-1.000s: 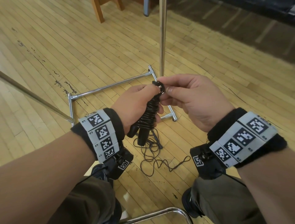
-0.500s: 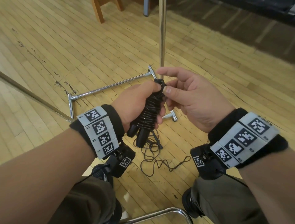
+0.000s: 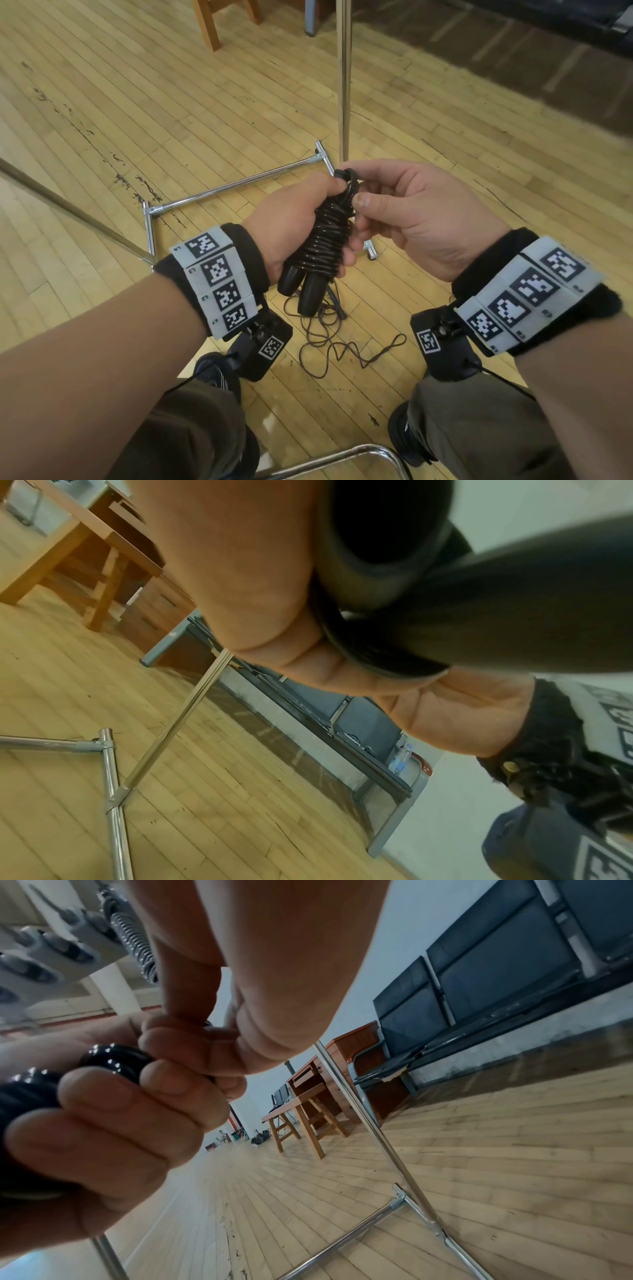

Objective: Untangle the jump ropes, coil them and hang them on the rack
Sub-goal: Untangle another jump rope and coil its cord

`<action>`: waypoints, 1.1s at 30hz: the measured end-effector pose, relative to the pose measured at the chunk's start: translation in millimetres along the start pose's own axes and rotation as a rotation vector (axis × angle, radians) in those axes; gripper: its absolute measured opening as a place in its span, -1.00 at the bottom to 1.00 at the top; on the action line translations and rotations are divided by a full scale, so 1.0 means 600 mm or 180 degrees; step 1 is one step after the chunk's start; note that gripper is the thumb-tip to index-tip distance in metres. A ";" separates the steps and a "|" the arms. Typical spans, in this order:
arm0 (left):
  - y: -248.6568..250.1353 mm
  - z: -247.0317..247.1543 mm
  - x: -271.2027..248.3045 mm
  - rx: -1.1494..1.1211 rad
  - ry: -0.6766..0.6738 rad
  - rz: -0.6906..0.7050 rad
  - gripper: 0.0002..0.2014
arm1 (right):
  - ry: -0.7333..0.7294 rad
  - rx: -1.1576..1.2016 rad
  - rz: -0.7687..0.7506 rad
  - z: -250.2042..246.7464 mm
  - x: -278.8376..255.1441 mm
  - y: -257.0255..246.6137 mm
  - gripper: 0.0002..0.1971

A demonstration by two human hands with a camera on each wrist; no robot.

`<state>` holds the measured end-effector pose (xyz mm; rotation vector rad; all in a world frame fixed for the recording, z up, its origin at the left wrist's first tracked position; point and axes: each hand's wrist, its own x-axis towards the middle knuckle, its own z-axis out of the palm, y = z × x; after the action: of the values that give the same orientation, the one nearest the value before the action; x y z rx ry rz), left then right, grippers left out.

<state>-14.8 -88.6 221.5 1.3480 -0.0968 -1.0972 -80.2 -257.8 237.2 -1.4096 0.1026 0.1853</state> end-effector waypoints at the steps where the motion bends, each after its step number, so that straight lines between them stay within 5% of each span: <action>1: -0.001 0.001 0.001 0.0027 -0.0004 -0.0002 -0.51 | 0.0023 -0.0074 -0.0005 0.001 -0.001 0.000 -0.62; 9: -0.002 -0.011 -0.001 0.0165 -0.0031 0.0138 -0.52 | 0.0177 -0.0346 0.0135 0.000 -0.004 -0.010 -0.56; 13: 0.000 -0.015 -0.003 0.0806 -0.0089 0.0561 -0.76 | 0.0113 -0.0363 0.0216 -0.010 -0.012 -0.018 -0.55; 26: -0.016 -0.041 -0.015 0.2997 0.0259 0.0771 -0.85 | -0.0069 -0.0979 0.0525 -0.013 -0.034 -0.008 -0.68; 29: -0.013 -0.033 -0.018 0.2908 0.0218 0.0764 -0.82 | 0.0254 -0.0602 0.0573 -0.010 -0.032 0.004 -0.72; 33: -0.019 -0.020 -0.014 0.1863 0.0209 0.0722 -0.78 | 0.0543 0.0338 0.0676 0.014 -0.030 0.020 -0.74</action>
<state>-18.4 -72.4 213.5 1.8381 -0.5433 -0.8591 -100.4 -249.1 229.8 -1.3058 0.3988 0.2316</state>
